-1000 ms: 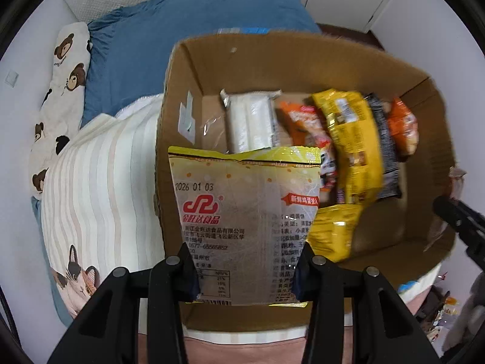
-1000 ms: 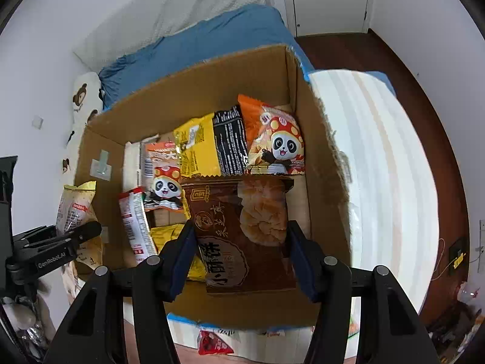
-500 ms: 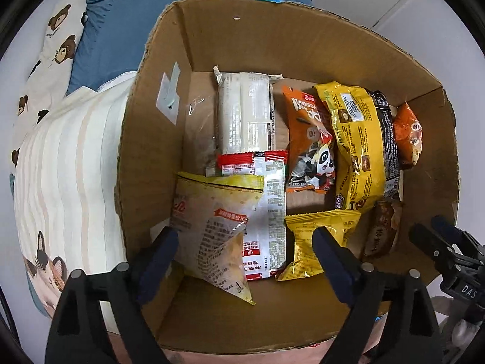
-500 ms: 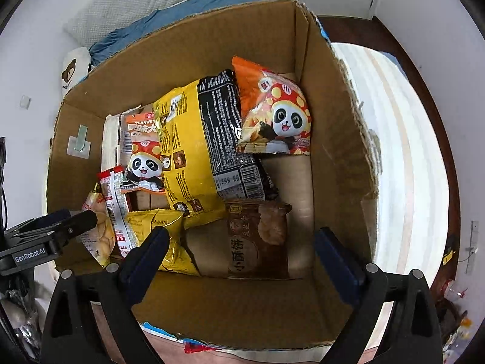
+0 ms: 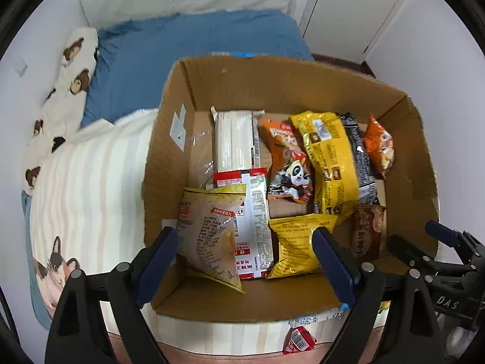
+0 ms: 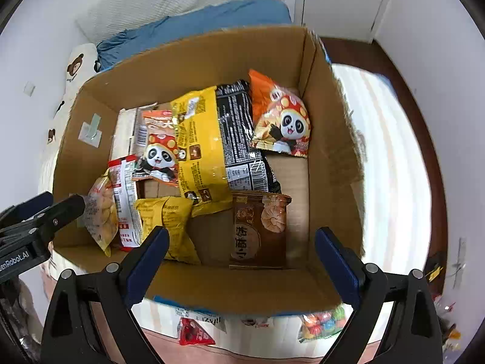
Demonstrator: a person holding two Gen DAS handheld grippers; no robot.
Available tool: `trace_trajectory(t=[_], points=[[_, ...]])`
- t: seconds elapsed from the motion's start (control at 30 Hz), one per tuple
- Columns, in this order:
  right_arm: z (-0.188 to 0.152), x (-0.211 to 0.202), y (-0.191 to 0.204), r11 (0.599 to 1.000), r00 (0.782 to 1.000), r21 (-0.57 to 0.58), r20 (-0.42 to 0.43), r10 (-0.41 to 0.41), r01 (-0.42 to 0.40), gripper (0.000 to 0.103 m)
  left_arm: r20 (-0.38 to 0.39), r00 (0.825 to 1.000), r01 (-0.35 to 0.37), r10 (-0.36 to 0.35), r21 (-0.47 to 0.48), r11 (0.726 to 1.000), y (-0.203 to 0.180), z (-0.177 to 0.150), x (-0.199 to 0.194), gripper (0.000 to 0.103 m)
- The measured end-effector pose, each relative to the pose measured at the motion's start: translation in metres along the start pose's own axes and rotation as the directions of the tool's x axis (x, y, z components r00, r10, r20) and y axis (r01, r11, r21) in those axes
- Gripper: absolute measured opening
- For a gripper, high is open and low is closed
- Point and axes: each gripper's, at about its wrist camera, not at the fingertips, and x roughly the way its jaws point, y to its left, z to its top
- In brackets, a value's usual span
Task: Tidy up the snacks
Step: 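Move both tools back toward the remaining snacks on the bed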
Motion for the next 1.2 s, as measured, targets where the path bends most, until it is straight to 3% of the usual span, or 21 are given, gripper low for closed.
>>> trace_trajectory(t=[0.27, 0.6, 1.07, 1.2], points=[[-0.03, -0.049, 0.01, 1.0, 0.992, -0.026, 0.126, -0.012, 0.016, 0.098, 0.109, 0.994, -0.018, 0.017, 0.007, 1.0, 0.0, -0.027, -0.039, 0.091], [-0.071, -0.123, 0.014, 0.999, 0.964, -0.03, 0.265, 0.019, -0.012, 0.098, 0.29, 0.957, -0.038, 0.032, 0.014, 0.999, -0.008, -0.072, -0.108, 0.091], [-0.131, -0.202, 0.011, 0.999, 0.913, -0.04, 0.405, 0.037, -0.023, 0.098, 0.399, 0.917, -0.039, 0.022, 0.035, 0.999, -0.015, -0.119, -0.167, 0.091], [-0.142, -0.21, 0.007, 0.998, 0.91, -0.039, 0.409, 0.06, -0.048, 0.098, 0.397, 0.918, -0.023, 0.006, 0.039, 0.999, -0.018, -0.128, -0.17, 0.091]])
